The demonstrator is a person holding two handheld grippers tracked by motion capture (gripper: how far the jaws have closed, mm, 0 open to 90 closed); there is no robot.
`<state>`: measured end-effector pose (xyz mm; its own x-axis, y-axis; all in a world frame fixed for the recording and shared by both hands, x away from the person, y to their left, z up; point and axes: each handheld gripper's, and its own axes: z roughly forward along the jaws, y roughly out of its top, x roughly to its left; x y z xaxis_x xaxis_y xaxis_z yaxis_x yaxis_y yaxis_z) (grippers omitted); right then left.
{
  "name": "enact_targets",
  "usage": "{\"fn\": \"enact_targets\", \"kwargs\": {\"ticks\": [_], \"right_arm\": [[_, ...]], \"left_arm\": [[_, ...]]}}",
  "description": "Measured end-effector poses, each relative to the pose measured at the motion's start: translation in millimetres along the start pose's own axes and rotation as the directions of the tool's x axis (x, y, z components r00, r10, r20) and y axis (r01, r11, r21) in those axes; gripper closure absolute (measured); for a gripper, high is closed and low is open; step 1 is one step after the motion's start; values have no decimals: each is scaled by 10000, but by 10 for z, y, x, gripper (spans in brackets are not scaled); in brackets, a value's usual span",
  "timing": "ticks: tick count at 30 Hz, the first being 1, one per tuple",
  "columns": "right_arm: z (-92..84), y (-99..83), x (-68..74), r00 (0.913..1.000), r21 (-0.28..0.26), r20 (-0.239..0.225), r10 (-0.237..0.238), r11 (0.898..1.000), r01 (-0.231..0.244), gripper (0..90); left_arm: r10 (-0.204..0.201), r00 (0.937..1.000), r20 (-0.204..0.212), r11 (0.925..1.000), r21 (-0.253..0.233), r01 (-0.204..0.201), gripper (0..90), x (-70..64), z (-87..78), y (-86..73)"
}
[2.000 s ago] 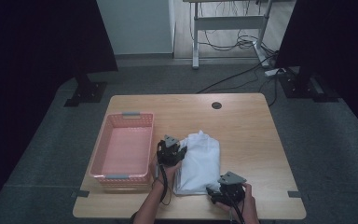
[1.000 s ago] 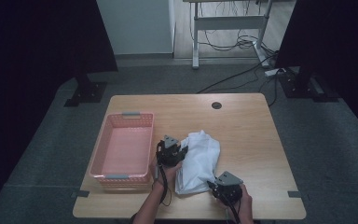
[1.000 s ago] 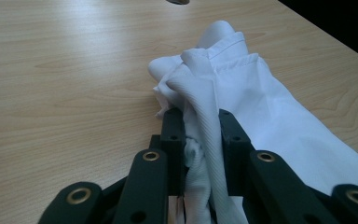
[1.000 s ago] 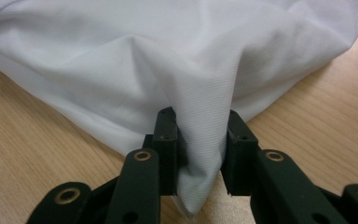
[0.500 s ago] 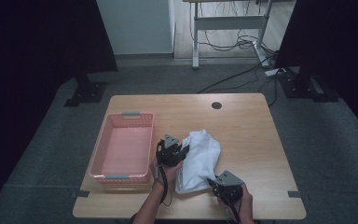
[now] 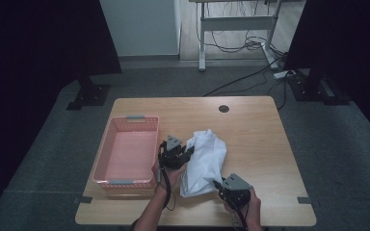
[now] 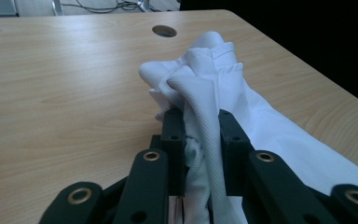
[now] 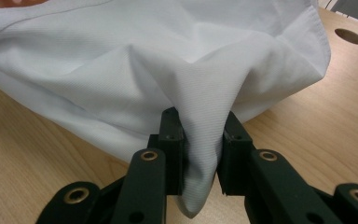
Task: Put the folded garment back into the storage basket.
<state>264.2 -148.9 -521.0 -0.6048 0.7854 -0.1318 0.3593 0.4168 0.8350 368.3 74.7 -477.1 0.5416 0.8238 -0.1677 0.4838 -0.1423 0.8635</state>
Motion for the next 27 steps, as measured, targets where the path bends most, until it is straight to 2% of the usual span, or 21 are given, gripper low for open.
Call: {"fn": "enact_targets", "kwargs": {"ticks": [15, 27], "right_arm": [[-74, 193, -9, 9997, -271, 205, -124, 9995, 130, 746], [-60, 352, 44, 9993, -383, 220, -300, 9988, 309, 745]], "left_arm": [[120, 9999, -72, 9994, -335, -122, 753, -30, -131, 170], [122, 9997, -194, 9986, -507, -132, 754, 53, -255, 245]]}}
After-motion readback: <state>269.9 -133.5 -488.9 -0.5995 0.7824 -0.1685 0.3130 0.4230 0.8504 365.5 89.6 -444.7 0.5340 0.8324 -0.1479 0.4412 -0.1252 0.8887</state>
